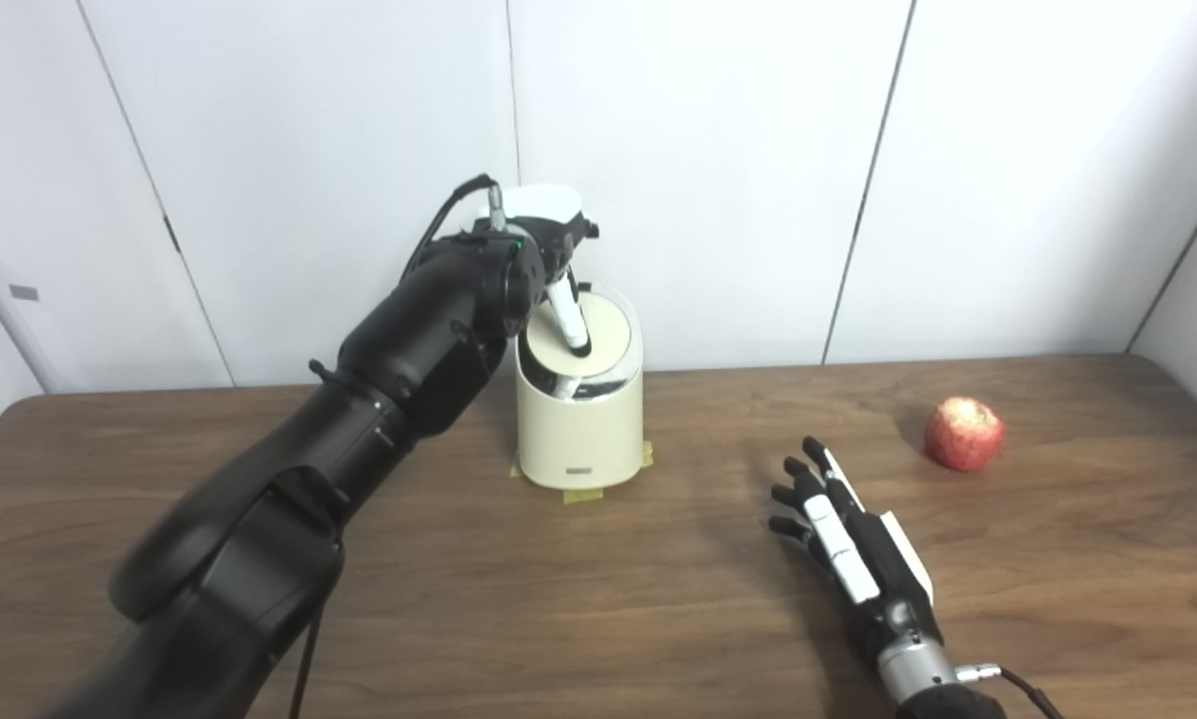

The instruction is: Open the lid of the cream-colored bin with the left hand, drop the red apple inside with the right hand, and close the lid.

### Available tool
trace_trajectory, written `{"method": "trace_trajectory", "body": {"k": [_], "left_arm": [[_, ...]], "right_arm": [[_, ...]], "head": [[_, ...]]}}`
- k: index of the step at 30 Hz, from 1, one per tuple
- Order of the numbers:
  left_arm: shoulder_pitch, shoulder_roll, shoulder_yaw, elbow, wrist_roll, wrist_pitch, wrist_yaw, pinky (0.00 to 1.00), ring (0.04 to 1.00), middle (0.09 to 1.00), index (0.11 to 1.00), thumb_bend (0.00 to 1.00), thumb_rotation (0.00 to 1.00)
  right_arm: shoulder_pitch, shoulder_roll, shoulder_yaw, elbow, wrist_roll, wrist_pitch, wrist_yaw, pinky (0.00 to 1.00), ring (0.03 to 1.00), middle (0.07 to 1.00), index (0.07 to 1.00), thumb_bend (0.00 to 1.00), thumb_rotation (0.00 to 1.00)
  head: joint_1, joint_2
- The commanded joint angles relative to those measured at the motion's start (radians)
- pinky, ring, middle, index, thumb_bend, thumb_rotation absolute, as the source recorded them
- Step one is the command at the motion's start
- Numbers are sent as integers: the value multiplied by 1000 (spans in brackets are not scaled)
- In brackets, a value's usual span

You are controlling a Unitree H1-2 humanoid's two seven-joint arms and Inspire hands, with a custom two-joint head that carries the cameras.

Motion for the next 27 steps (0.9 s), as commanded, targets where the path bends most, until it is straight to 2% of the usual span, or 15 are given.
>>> {"method": "trace_trajectory", "body": {"k": [1,4,13,18,27], "left_arm": [[-61,12,0,-4,19,-15,6,967,979,988,964,946,113],[-61,10,6,5,15,-15,3,997,998,999,971,948,108],[-58,15,8,4,18,-12,-2,1000,1000,1000,971,944,110],[-44,22,1,-4,21,-38,12,1000,1000,1000,971,942,73],[6,35,-63,-40,113,-85,64,1000,1000,1000,971,969,26]], "right_arm": [[-24,2,-2,-37,4,-15,-1,796,882,936,966,517,843],[-25,3,-3,-38,5,-13,-1,793,881,935,965,519,837],[-26,3,-2,-38,2,-15,-1,793,883,935,968,537,846],[-25,7,-3,-39,3,-17,-3,789,882,933,965,526,835],[-25,3,1,-42,-12,-18,-5,779,880,931,967,533,851]], "head": [[-2,1],[-3,0],[-6,2],[-8,3],[-7,6]]}}
